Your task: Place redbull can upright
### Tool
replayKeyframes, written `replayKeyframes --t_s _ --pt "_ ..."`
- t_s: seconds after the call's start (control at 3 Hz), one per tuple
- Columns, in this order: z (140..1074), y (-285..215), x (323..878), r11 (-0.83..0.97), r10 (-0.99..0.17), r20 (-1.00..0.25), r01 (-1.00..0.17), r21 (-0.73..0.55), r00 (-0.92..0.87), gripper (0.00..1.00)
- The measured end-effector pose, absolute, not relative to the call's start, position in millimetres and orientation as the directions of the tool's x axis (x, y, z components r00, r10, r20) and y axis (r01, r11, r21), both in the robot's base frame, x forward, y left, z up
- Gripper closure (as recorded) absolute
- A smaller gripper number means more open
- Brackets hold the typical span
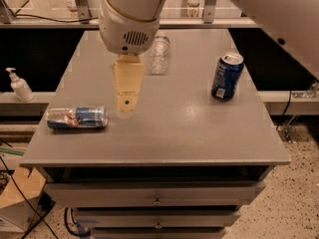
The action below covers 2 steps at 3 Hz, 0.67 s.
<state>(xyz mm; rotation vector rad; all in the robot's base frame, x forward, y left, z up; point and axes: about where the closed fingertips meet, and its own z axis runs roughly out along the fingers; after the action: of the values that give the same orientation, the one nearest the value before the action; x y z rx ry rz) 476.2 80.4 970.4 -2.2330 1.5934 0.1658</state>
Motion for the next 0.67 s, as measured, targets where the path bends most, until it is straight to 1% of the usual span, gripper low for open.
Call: replayKeyframes --t_s 0.67 --pt "965.3 101.1 478.9 -0.313 -0.872 -0.315 -0.921 -0.230 0.375 0.00"
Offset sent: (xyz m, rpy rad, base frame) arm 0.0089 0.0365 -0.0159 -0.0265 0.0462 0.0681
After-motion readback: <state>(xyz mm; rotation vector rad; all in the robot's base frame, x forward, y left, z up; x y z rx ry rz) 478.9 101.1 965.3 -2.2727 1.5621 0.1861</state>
